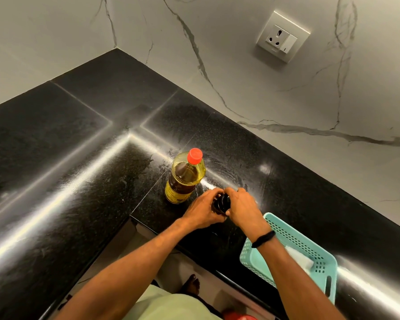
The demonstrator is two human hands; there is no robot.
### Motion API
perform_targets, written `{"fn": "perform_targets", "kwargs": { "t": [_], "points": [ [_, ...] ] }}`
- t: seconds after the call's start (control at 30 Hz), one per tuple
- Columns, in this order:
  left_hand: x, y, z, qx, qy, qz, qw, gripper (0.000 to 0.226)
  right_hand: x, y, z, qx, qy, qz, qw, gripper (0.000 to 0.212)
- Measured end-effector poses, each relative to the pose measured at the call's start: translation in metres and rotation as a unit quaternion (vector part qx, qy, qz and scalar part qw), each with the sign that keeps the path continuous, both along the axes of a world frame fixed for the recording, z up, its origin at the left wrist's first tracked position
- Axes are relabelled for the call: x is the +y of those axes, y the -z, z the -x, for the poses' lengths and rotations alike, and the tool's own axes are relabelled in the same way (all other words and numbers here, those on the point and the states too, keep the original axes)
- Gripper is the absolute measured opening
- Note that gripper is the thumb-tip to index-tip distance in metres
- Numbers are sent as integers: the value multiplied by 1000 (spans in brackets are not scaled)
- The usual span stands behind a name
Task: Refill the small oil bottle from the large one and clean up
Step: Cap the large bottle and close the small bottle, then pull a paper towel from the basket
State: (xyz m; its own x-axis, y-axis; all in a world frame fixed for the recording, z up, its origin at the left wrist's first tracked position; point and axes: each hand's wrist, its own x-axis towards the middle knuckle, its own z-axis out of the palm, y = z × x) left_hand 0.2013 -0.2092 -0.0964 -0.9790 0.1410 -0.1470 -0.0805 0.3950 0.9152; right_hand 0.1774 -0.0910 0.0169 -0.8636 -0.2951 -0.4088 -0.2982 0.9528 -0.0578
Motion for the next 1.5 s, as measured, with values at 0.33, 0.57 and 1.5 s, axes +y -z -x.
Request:
{"fn": "perform_targets", "kwargs": {
  "t": [0.33, 0.57, 1.5],
  "points": [
    [1, 1, -3, 20, -16, -2, 1000, 59, -19, 12, -2, 34, 49, 4, 998, 25],
    [0, -1, -2, 19, -6, -6, 1000, 54, -12, 4, -10, 14, 117, 73, 990, 25],
    [147, -67, -49, 184, 45, 42, 981, 35, 261, 89, -88, -29, 449, 78, 890, 29]
  ]
}}
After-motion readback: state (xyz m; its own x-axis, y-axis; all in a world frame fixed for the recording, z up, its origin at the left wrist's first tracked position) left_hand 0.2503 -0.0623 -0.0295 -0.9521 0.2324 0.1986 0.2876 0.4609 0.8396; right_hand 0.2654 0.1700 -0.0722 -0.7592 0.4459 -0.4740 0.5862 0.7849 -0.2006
